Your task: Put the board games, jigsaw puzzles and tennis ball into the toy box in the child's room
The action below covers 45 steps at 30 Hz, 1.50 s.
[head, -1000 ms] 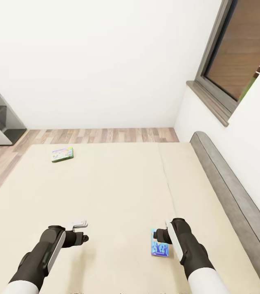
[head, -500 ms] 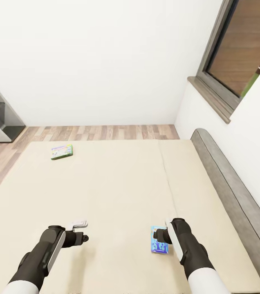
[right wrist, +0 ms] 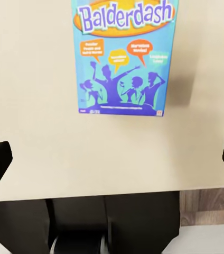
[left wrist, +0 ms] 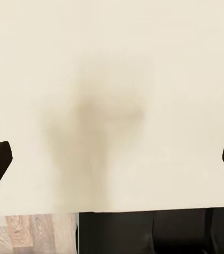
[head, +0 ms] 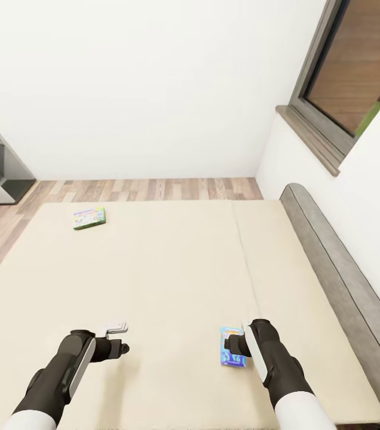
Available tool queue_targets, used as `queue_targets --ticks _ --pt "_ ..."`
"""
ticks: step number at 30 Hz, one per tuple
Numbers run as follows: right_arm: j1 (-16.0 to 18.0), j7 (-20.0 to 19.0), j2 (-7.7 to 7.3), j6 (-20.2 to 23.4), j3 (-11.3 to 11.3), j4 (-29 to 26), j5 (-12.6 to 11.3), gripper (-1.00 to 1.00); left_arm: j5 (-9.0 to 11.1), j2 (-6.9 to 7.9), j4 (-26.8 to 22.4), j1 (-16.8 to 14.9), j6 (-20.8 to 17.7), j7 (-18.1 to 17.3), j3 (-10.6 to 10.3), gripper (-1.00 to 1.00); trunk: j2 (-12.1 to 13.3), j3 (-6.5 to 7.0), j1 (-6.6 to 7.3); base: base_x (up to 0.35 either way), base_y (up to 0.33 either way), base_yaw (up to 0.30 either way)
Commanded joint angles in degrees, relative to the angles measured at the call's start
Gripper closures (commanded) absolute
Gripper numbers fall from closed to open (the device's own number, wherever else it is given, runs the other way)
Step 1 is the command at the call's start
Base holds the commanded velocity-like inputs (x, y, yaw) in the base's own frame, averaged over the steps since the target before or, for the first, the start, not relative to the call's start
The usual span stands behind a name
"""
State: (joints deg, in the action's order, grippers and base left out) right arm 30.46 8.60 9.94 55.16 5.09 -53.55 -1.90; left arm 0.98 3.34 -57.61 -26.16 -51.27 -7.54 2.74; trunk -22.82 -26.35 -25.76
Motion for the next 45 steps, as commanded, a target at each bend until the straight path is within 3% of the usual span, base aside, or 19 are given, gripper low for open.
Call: queue_targets --ticks 1,45 --pt "0.03 0.28 0.06 0.21 0.12 -0.06 -0.22 -1.0 0.08 0.0 -0.07 -0.03 -0.29 -0.13 0.07 -1.0 -0.1 -0.18 -0.03 0.0 0.0 0.0" --pt "0.03 0.28 0.06 -0.23 0.1 -0.06 -0.14 -1.0 0.08 -0.08 -0.08 -0.03 -0.23 -0.11 0.07 -1.0 -0.1 -4.27 -0.03 0.0 0.0 0.0"
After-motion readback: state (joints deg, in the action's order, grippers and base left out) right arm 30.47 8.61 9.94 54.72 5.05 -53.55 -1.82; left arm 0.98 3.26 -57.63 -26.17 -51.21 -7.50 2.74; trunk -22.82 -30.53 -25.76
